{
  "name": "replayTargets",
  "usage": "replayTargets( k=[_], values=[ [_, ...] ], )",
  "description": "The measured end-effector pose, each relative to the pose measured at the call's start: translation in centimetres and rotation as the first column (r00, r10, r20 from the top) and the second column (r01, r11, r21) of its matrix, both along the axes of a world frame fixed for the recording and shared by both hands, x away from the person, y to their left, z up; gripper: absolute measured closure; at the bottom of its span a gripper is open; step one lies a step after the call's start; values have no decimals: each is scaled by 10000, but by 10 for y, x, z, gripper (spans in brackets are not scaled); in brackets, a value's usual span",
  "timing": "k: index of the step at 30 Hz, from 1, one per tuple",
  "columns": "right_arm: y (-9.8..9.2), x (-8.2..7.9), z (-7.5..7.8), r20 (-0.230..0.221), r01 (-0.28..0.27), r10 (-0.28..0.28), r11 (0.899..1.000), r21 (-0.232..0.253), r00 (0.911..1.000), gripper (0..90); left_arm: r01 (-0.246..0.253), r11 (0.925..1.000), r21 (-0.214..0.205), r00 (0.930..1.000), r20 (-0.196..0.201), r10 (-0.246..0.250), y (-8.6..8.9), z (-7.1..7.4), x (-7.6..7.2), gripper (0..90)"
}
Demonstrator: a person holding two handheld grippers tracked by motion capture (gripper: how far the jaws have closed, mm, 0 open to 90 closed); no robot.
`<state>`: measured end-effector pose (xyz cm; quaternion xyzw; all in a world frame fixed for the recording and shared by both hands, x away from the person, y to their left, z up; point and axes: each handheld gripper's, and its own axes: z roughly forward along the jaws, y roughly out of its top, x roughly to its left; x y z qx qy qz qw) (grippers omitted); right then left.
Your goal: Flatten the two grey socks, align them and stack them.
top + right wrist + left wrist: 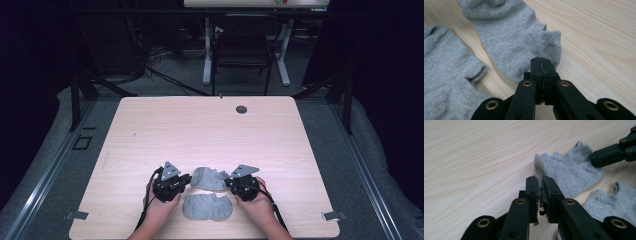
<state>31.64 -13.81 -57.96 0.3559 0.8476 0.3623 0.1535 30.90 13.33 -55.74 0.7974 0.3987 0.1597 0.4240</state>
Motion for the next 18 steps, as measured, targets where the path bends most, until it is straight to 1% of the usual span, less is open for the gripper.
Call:
replayTargets(
  k=[2, 3, 4, 5, 8, 10, 11, 12, 13, 15, 18],
  values=[
    [0, 0, 0, -7, 11, -11, 10000, 15, 10000, 896, 55, 10000, -61, 9999, 123, -54, 2, 3, 1, 793],
    [0, 0, 0, -7, 11, -11, 10000, 15, 10000, 896, 55, 10000, -61, 9999, 123, -54, 2, 3, 1, 775],
    [0, 0, 0, 8, 11, -11, 10000, 17, 10000, 896, 74, 9999, -145, 9999, 154, -72, 2, 6, 2, 750],
    [0, 0, -1, 38, 40, -41, 10000, 51, 10000, 896, 15, 9999, -165, 9998, 212, -12, 2, 8, 3, 734],
    [0, 0, 0, 17, 29, -29, 10000, 51, 10000, 896, 36, 9998, -188, 9996, 277, -31, 0, 9, 4, 717],
    [0, 0, -1, 29, 26, -26, 10000, 71, 10000, 896, 123, 9999, 37, 9998, 153, -124, -4, 7, 7, 702],
    [0, 0, 0, 31, -14, 14, 10000, -34, 10000, 896, 118, 9998, 180, 9998, 162, -121, -4, 7, 9, 701],
    [0, 0, 0, 23, 24, -24, 10000, 45, 10000, 896, 118, 9998, 180, 9998, 162, -121, -4, 7, 9, 701],
    [0, 0, -1, 46, 22, -22, 10000, 78, 10000, 896, 48, 9995, 311, 10000, 76, -50, -6, 3, 13, 699],
    [0, 0, 0, 54, 8, -8, 10000, 23, 10000, 896, -6, 9993, 365, 10000, 34, 5, -6, 2, 15, 686],
    [0, 0, 0, 22, -15, 15, 10000, 3, 10000, 895, -120, 9982, 588, 9999, 9, 119, -7, -3, 21, 690]
  ],
)
